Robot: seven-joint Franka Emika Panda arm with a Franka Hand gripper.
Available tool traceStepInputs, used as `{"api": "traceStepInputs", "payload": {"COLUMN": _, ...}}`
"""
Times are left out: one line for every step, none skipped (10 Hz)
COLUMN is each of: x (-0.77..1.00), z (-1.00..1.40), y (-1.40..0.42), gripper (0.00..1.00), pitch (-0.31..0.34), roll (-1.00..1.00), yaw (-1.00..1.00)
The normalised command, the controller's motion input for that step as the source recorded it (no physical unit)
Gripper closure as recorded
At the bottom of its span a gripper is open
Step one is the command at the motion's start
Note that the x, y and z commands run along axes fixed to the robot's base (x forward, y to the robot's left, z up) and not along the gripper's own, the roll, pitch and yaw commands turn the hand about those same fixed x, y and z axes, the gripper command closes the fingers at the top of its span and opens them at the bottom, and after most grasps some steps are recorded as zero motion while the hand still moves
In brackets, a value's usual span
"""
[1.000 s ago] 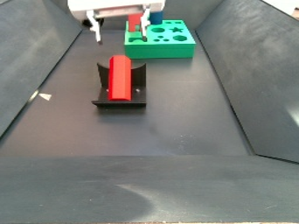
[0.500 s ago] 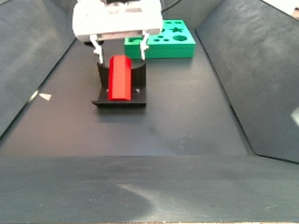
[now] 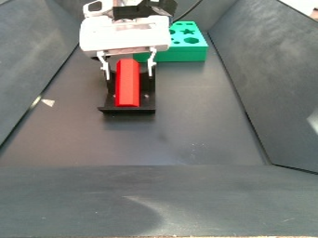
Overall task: Pick up the hexagon object. Move up. Place the hexagon object on the fixture. Regrasp the hexagon object. Move to above the board. Insert the hexagon object.
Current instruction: Regrasp the hexagon object, then move to above the board.
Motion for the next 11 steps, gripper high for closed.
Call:
{"api": "traceStepInputs", "payload": {"x": 0.02, "z": -0.17, "y": -0.01, "gripper": 0.0, "pitch": 0.001, "roll": 0.05, "yaw": -0.01}}
{"api": "traceStepInputs", "payload": {"x": 0.02, "z": -0.17, "y": -0.01, "gripper": 0.0, "pitch": 0.001, "roll": 0.05, "yaw": -0.01}}
{"api": "traceStepInputs", "payload": {"x": 0.02, "z": -0.17, "y": -0.01, "gripper": 0.0, "pitch": 0.001, "roll": 0.05, "yaw": -0.01}}
{"api": "traceStepInputs", "payload": {"x": 0.0, "z": 0.0, "y": 0.0, "gripper": 1.0, "pitch": 0.0, "roll": 0.0, "yaw": 0.0}}
{"api": "traceStepInputs", "payload": {"x": -0.09, "z": 1.0, "y": 0.06, "gripper": 1.0, "pitch": -0.061, "roll": -0.09, "yaw": 0.09}}
{"api": "traceStepInputs", "payload": {"x": -0.09, "z": 1.0, "y": 0.06, "gripper": 1.0, "pitch": -0.062, "roll": -0.1, "yaw": 0.09}}
{"api": "traceStepInputs", "payload": {"x": -0.1, "z": 1.0, "y": 0.05, "gripper": 1.0, "pitch": -0.082, "roll": -0.11, "yaw": 0.05}}
{"api": "traceStepInputs", "payload": {"x": -0.1, "z": 1.0, "y": 0.05, "gripper": 1.0, "pitch": -0.087, "roll": -0.1, "yaw": 0.03}}
{"api": "traceStepInputs", "payload": {"x": -0.09, "z": 1.0, "y": 0.05, "gripper": 1.0, "pitch": -0.087, "roll": -0.09, "yaw": -0.02}}
{"api": "traceStepInputs", "payload": {"x": -0.1, "z": 1.0, "y": 0.05, "gripper": 1.0, "pitch": -0.08, "roll": -0.08, "yaw": -0.03}}
{"api": "traceStepInputs", "payload": {"x": -0.1, "z": 1.0, "y": 0.05, "gripper": 1.0, "pitch": -0.065, "roll": -0.08, "yaw": -0.05}}
